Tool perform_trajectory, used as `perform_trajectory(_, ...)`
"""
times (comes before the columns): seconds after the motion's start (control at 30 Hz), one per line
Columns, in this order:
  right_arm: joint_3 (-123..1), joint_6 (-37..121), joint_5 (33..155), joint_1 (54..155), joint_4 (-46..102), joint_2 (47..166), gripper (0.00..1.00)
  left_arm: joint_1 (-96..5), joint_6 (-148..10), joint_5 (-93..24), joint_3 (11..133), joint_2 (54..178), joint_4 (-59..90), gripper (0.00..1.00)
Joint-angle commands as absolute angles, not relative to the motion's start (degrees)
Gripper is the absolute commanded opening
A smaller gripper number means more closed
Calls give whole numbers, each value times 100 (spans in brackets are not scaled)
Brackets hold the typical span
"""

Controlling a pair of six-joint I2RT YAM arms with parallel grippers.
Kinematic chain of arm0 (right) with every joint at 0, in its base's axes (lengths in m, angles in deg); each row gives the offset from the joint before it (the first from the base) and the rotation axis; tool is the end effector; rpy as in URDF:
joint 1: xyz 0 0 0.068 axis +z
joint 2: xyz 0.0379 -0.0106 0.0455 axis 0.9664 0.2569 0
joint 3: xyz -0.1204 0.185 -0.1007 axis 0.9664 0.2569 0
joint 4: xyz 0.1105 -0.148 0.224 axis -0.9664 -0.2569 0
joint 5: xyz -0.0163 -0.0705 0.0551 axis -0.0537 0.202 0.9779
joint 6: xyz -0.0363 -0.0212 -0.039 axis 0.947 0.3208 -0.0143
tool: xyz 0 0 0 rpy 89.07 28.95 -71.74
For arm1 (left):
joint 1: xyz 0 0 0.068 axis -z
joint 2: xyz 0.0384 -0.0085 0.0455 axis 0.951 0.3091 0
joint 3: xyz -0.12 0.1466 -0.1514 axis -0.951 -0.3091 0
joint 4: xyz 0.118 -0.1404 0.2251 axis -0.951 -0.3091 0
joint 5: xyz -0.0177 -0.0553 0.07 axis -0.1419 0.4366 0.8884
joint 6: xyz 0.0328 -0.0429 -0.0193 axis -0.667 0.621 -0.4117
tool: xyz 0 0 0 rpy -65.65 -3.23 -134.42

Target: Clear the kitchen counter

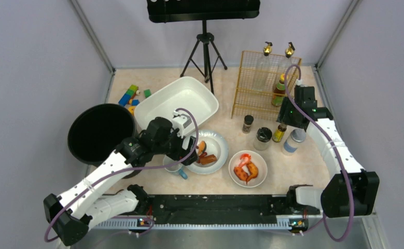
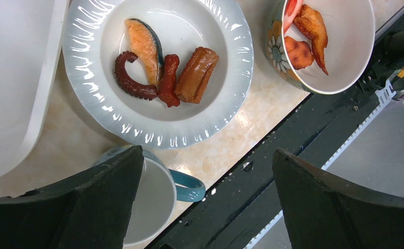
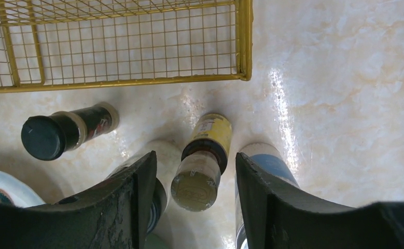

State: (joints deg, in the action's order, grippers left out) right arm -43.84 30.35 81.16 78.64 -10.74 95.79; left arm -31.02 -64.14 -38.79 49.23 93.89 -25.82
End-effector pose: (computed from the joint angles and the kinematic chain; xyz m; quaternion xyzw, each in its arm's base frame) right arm 0.2953 0.0147 0.2469 0.1382 0.9306 0.0250 0.3381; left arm 0.1776 -0.1660 0.2628 0.2355 0.8823 -0.2779 0.2982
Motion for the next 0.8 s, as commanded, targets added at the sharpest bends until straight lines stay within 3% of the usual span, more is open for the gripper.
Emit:
perform_trajectory(0.0,-4389,3000,7921,7926,-861,9710,56,-3099,-6467,-3915,4906,9271,-2490,99)
perform_trajectory(0.53,-4322,3133,7544,8243,-1118,9845,48,-3103,-6467,-3983,4895,9230,-2479,99)
perform_trajectory(0.77,-4318,3176,7438,8317,-1174,9927,36,-3104,-6459,-3966,4894,9208,-2482,99)
